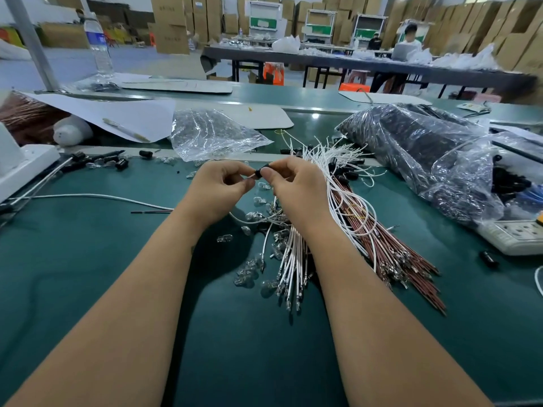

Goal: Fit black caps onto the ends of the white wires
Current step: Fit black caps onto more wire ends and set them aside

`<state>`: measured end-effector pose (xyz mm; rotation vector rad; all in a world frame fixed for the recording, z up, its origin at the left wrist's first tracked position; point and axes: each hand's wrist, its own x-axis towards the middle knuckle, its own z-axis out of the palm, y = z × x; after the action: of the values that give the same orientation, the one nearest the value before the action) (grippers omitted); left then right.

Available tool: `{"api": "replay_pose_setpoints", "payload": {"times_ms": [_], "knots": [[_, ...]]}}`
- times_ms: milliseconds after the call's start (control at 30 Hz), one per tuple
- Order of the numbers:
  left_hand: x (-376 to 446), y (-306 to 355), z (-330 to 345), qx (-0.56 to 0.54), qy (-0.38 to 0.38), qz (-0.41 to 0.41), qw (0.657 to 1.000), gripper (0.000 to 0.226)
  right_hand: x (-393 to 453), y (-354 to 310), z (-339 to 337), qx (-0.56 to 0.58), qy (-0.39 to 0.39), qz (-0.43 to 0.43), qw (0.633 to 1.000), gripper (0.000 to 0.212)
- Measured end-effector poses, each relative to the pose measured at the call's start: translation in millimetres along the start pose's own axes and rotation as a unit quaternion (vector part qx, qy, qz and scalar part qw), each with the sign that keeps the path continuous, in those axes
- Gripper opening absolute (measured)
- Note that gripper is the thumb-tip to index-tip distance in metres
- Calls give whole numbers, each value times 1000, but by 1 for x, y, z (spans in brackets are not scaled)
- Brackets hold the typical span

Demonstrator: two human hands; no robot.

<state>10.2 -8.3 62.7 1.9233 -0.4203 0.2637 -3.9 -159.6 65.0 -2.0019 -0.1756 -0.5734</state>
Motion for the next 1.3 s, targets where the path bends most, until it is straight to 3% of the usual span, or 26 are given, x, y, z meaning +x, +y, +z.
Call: {"api": "replay_pose_setpoints", "payload": {"times_ms": [100, 200, 333, 433, 533, 667, 833, 1167, 1300], "knots": [[-1, -3, 3, 44, 42, 3, 998, 7, -1, 1, 1, -98, -88, -16, 991, 16], [0, -7, 3, 99, 75, -6, 992, 7, -2, 1, 3, -255, -175, -46, 950, 20], [-1, -8, 5, 112, 64, -14, 992, 7, -4, 0, 4, -285, -158, -48, 944, 15], [-3, -7, 6, 103, 54, -6, 993, 5, -4, -1, 2, -200, -62, 1, 978, 7], [-5, -5, 6, 77, 40, -2, 996, 5, 0, -4, -5, 0, 36, 75, 997, 5], [-5, -3, 5, 52, 36, -1, 998, 10, 3, -6, -10, 173, 25, 130, 976, 12], [-4, -2, 6, 38, 35, 6, 999, 18, 3, -5, -11, 212, 18, 141, 967, 15], [-6, -2, 6, 67, 26, 10, 997, 11, 1, -2, -5, 158, -21, 119, 980, 20], [-7, -1, 4, 44, 20, 1, 999, 9, 1, 0, -6, 198, -29, 142, 969, 20]]}}
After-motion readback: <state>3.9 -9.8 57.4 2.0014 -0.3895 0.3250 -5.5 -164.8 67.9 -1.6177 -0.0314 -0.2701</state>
